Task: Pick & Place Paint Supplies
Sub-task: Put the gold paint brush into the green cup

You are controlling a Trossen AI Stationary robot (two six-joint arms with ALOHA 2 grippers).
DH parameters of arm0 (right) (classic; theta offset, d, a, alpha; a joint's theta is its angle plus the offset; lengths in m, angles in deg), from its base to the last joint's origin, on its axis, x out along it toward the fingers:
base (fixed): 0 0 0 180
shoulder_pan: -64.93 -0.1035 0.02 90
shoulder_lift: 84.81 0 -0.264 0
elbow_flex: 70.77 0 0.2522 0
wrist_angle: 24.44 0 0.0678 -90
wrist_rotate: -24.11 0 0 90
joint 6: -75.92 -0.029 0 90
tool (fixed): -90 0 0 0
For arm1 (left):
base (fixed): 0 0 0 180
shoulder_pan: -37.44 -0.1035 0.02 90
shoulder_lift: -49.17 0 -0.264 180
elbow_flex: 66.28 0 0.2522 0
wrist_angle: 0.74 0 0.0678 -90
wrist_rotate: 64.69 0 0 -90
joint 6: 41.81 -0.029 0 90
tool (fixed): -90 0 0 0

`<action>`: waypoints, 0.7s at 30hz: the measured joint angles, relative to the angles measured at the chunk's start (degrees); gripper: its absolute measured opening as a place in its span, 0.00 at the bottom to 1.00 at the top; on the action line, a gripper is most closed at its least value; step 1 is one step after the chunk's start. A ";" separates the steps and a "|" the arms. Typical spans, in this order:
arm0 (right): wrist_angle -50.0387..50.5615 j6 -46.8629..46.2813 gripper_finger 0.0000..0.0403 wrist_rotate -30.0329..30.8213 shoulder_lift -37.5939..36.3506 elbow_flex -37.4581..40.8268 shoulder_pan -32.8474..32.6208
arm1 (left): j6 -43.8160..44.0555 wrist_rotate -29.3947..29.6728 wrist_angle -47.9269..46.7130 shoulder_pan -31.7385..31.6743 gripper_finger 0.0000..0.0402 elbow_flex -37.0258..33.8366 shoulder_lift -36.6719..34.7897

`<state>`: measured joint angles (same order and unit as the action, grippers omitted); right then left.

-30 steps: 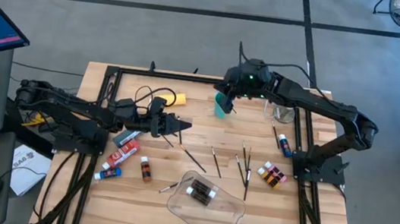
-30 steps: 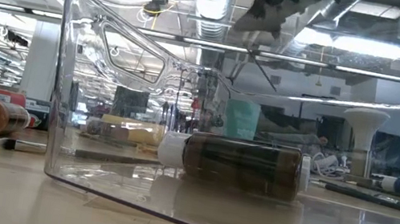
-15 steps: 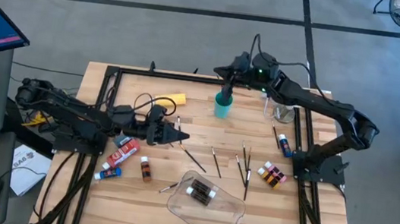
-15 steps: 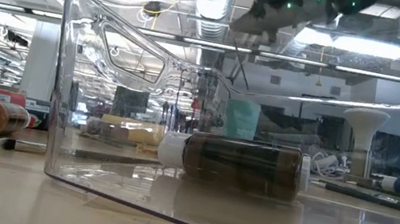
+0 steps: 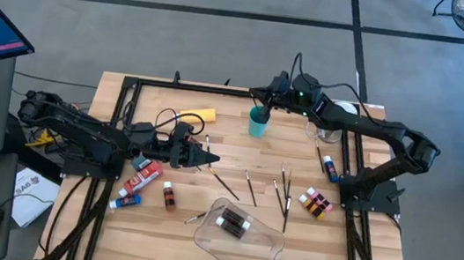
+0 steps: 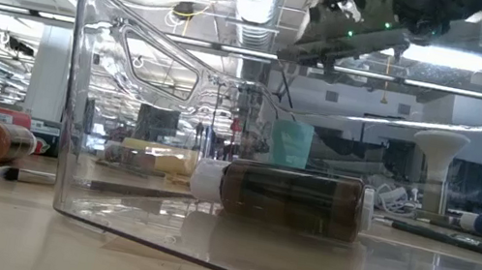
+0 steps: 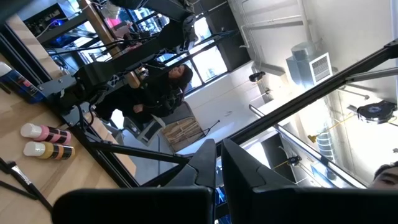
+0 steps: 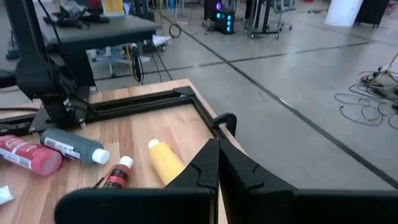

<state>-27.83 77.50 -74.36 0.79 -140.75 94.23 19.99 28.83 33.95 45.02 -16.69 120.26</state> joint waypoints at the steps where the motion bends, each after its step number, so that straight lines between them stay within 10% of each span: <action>1: -0.46 -0.36 0.00 0.02 0.02 0.71 0.02 | 0.00 0.12 0.01 0.00 0.00 0.00 0.00; 21: -12.20 -1.32 0.00 2.82 0.00 9.66 0.20 | 0.20 1.18 0.00 -0.02 0.00 0.00 0.00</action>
<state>-40.04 76.18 -71.54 0.79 -131.09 94.43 20.19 30.01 33.95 44.99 -16.69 120.26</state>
